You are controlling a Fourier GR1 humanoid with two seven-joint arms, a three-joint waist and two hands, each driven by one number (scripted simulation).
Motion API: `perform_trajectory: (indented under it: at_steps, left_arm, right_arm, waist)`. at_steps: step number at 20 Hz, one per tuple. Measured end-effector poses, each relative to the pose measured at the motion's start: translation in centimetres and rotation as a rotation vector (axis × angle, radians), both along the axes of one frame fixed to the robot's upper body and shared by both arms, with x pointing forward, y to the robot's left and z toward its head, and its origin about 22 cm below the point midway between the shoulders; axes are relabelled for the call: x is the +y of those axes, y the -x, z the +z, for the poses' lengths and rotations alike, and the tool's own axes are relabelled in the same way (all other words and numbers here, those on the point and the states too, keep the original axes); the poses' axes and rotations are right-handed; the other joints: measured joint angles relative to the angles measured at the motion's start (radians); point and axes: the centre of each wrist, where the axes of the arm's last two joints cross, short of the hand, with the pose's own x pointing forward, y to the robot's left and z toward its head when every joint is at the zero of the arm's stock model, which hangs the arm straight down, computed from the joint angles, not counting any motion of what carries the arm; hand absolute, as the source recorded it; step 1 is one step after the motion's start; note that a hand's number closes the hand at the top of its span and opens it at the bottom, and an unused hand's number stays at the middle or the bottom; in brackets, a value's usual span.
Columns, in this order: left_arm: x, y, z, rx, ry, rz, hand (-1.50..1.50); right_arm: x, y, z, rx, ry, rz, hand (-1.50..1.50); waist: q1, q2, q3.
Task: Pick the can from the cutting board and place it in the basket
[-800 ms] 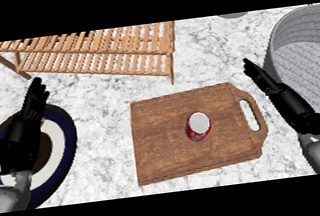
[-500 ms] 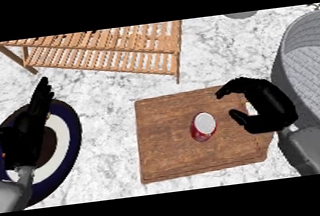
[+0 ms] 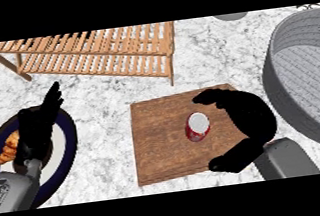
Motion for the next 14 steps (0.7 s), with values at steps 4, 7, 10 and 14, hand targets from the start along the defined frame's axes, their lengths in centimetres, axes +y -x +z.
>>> perform_trajectory:
  at_steps: [4, 7, 10, 14]
  left_arm:
    - [0.3, -0.1, 0.0, 0.016, -0.002, 0.014, 0.00]
    - [0.5, -0.1, 0.0, 0.022, -0.004, 0.020, 0.00]
    - [0.5, -0.2, 0.1, 0.023, -0.008, 0.016, 0.00]
    - [0.7, -0.4, 0.2, 0.019, -0.010, 0.009, 0.00]
  right_arm:
    - [-3.8, -0.9, 2.4, -0.066, 0.270, -0.175, -1.50]
    - [-7.4, -1.7, 5.3, -0.134, 0.514, -0.250, -1.50]
    - [-10.4, -2.2, 8.3, -0.183, 0.752, -0.240, -1.50]
    - [-12.2, -2.1, 11.2, -0.190, 0.989, -0.119, -1.50]
  waist:
    - [-0.012, -0.008, -0.003]
    - [-0.015, -0.010, -0.004]
    - [-0.010, -0.010, -0.004]
    - [-0.003, -0.007, -0.004]
